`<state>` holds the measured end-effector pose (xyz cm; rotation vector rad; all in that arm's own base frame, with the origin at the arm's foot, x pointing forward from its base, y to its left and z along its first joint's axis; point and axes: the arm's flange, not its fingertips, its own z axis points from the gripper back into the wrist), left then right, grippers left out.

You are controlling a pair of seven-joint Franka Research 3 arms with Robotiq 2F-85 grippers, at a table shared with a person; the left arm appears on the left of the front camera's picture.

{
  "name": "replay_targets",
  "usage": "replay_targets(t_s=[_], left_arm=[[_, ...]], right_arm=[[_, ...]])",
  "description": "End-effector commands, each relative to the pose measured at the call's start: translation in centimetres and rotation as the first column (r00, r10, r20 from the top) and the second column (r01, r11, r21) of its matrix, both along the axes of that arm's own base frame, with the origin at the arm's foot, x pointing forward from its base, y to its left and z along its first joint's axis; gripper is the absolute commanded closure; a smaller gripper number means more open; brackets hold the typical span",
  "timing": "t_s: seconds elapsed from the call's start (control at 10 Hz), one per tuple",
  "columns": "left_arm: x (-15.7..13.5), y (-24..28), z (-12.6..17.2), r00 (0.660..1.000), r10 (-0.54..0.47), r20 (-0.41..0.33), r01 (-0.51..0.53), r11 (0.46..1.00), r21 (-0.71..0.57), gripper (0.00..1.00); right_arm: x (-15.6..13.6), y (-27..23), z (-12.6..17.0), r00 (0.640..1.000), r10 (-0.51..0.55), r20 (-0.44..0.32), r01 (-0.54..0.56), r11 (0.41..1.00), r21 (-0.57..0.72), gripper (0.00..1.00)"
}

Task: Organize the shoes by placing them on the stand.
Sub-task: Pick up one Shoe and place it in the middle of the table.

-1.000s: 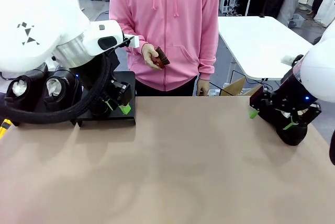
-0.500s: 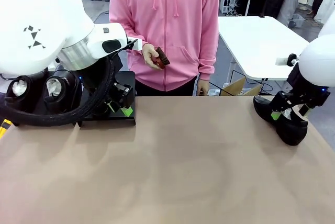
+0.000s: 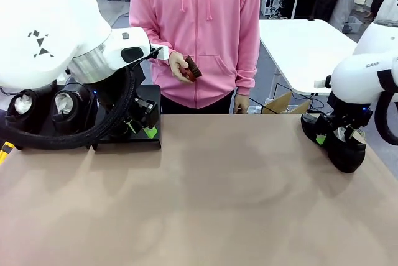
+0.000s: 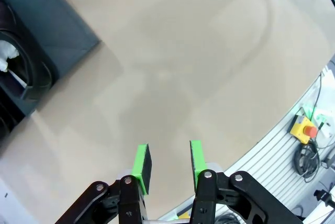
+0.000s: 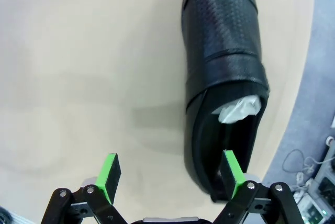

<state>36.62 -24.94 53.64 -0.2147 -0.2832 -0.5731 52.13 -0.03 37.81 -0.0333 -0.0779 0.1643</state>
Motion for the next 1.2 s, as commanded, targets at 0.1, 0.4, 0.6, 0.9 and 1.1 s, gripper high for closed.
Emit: replay_targets(t_s=[0.1, 0.4, 0.6, 0.9, 1.1], left_arm=[[-0.2, 0.1, -0.1, 1.0, 0.012, -0.004, -0.012, 1.0, -0.017, 0.57], [-0.2, 0.1, -0.1, 1.0, 0.012, -0.004, -0.012, 1.0, -0.017, 0.57], [-0.2, 0.1, -0.1, 1.0, 0.012, -0.004, -0.012, 1.0, -0.017, 0.57], [-0.2, 0.1, -0.1, 1.0, 0.012, -0.004, -0.012, 1.0, -0.017, 0.57], [-0.2, 0.1, -0.1, 1.0, 0.012, -0.004, -0.012, 1.0, -0.017, 0.57]], right_arm=[[1.9, -1.0, -0.2, 1.0, -0.021, 0.001, 0.021, 1.0, -0.005, 0.0], [3.1, -1.2, -1.5, 1.0, 0.014, -0.022, -0.014, 1.0, 0.023, 0.0], [3.5, -0.5, -2.6, 0.998, 0.041, -0.049, -0.04, 0.999, 0.03, 0.0], [3.7, -0.5, -3.5, 0.996, 0.061, -0.068, -0.058, 0.998, 0.037, 0.21], [3.8, -0.6, -3.8, 0.996, 0.057, -0.061, -0.056, 0.998, 0.031, 0.58]])
